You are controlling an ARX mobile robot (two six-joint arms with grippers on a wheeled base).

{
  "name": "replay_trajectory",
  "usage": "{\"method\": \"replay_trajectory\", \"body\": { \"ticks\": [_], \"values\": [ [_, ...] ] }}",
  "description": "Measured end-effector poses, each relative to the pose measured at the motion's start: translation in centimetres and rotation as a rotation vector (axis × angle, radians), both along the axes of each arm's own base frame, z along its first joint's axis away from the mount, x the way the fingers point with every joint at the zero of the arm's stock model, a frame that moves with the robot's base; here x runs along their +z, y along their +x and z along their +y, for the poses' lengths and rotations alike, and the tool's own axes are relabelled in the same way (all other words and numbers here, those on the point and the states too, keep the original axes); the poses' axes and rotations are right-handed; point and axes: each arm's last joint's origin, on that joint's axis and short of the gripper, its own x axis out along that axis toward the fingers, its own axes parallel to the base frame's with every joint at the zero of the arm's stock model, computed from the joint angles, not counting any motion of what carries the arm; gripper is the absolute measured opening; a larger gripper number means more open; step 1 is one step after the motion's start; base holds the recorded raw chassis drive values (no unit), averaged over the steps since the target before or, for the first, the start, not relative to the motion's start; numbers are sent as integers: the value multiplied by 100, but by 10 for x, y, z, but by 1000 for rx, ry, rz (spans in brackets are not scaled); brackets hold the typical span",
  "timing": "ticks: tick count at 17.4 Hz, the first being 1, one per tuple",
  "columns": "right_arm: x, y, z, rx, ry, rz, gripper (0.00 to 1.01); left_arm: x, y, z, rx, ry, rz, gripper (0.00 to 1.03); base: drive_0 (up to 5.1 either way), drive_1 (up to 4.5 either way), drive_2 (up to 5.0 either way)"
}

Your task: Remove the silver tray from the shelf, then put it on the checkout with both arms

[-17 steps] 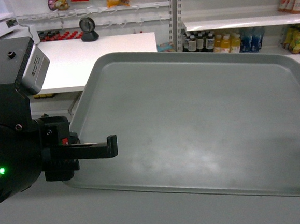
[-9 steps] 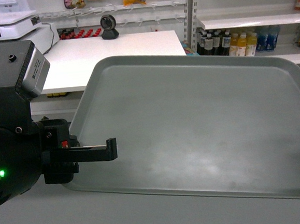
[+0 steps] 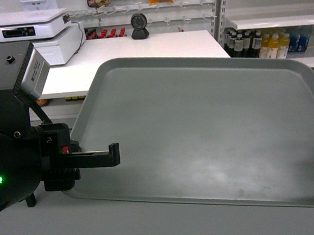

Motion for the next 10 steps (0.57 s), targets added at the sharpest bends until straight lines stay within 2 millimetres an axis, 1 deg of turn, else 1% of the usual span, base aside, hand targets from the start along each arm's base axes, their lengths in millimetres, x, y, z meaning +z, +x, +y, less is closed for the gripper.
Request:
{"method": "replay_trajectory", "body": {
  "ticks": [5, 8, 10],
  "values": [
    [0, 0, 0, 0, 0, 1, 3, 0, 0, 0, -1, -1, -1, 3, 0, 0, 0],
    [0, 0, -2, -6, 0, 3, 3, 0, -1, -2, -5, -2, -4, 3, -265, 499, -236],
    [0, 0, -1, -4, 1, 2, 3, 0, -1, -1, -4, -1, -1, 3, 24, 402, -354]
  ]
}}
